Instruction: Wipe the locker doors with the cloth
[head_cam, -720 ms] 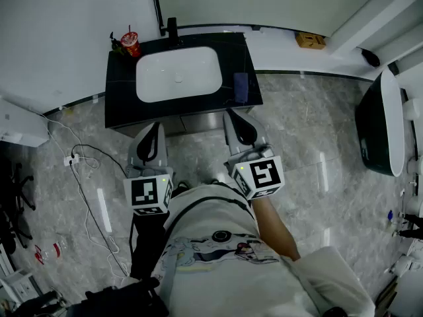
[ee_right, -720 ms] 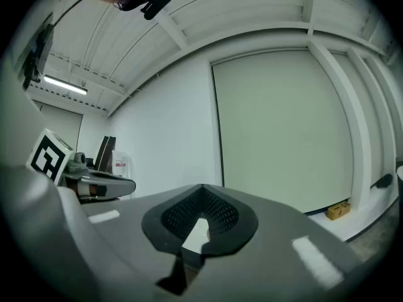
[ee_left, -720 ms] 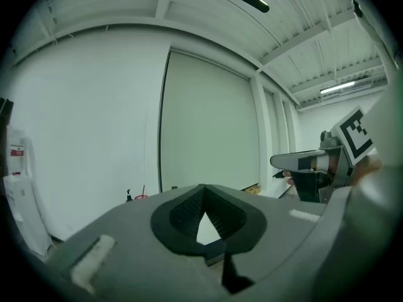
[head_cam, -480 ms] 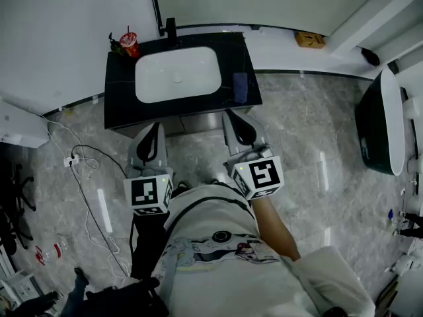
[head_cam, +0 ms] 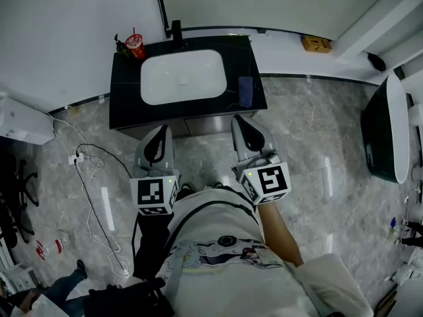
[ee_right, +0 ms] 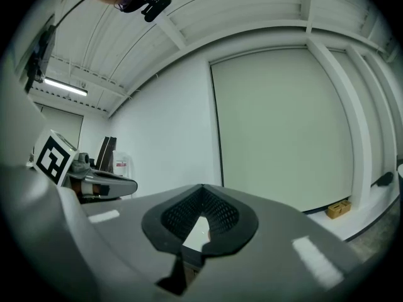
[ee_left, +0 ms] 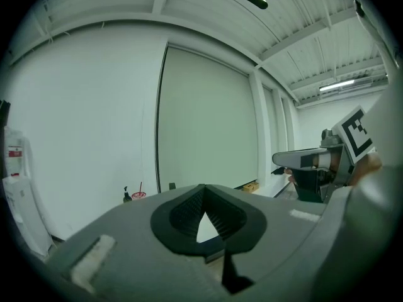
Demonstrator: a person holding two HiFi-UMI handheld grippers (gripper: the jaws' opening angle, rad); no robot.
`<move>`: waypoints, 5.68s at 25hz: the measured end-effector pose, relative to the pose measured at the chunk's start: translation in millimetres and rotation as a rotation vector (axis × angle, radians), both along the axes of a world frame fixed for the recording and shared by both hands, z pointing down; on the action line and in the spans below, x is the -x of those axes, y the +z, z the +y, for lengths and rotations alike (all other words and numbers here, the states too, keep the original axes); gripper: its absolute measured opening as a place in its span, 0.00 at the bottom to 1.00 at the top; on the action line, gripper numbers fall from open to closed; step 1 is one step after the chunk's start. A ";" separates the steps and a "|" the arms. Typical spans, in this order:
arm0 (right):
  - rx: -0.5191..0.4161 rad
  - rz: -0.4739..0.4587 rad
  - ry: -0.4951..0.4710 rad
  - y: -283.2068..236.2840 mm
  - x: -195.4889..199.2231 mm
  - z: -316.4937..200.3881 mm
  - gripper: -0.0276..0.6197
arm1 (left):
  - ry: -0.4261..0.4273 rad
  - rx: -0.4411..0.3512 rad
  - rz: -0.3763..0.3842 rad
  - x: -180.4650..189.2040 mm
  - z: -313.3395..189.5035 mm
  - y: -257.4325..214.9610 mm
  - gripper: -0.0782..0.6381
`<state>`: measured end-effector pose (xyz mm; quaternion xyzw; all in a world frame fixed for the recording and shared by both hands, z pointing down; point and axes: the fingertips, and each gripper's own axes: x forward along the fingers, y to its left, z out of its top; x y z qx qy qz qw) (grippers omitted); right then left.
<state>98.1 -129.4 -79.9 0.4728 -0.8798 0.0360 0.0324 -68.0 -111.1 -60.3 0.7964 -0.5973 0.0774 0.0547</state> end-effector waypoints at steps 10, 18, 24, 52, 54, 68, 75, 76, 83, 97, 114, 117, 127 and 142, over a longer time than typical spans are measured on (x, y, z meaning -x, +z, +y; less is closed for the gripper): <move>0.064 0.009 -0.008 21.5 -41.6 1.5 0.05 | -0.091 0.040 -0.022 8.4 6.5 12.9 0.11; 0.114 0.008 -0.032 42.6 -66.2 -5.9 0.05 | -0.154 0.095 -0.057 14.9 14.3 28.2 0.11; 0.158 0.047 -0.010 62.9 -69.1 -28.3 0.05 | -0.132 0.128 -0.056 22.4 -7.2 43.6 0.11; 0.643 0.227 0.144 283.0 -102.9 -176.6 0.19 | -0.028 0.208 -0.015 3.1 -159.3 82.4 0.11; 0.702 0.277 0.146 311.0 -112.5 -193.5 0.20 | -0.036 0.223 -0.024 -0.6 -162.8 84.8 0.11; 0.967 0.403 0.140 400.5 -107.8 -231.4 0.27 | -0.059 0.326 -0.042 -14.5 -183.3 120.2 0.11; 0.967 0.421 0.111 400.9 -108.0 -230.3 0.16 | -0.028 0.325 -0.042 -23.4 -188.6 123.7 0.11; 0.960 0.416 0.113 397.9 -108.7 -230.2 0.15 | -0.023 0.324 -0.044 -24.4 -188.3 123.0 0.11; 0.778 0.388 0.135 341.9 -111.7 -228.8 0.15 | 0.033 0.295 -0.055 -35.3 -181.7 117.5 0.11; 0.445 0.414 0.079 209.2 -67.6 -150.6 0.15 | 0.197 0.248 -0.112 -23.2 -114.7 107.1 0.11; 0.298 0.289 -0.091 168.6 -82.7 -49.0 0.16 | 0.042 0.222 -0.122 -69.5 -17.2 112.0 0.11; 0.276 0.265 -0.133 164.7 -99.8 -29.8 0.16 | 0.031 0.213 -0.155 -92.9 2.9 113.0 0.11; 0.212 0.279 -0.193 199.3 -124.1 3.9 0.16 | 0.101 0.249 -0.282 -124.2 35.8 172.7 0.11; 0.032 0.379 -0.262 386.3 -75.8 12.7 0.16 | 0.294 0.197 -0.561 -99.6 37.1 406.1 0.11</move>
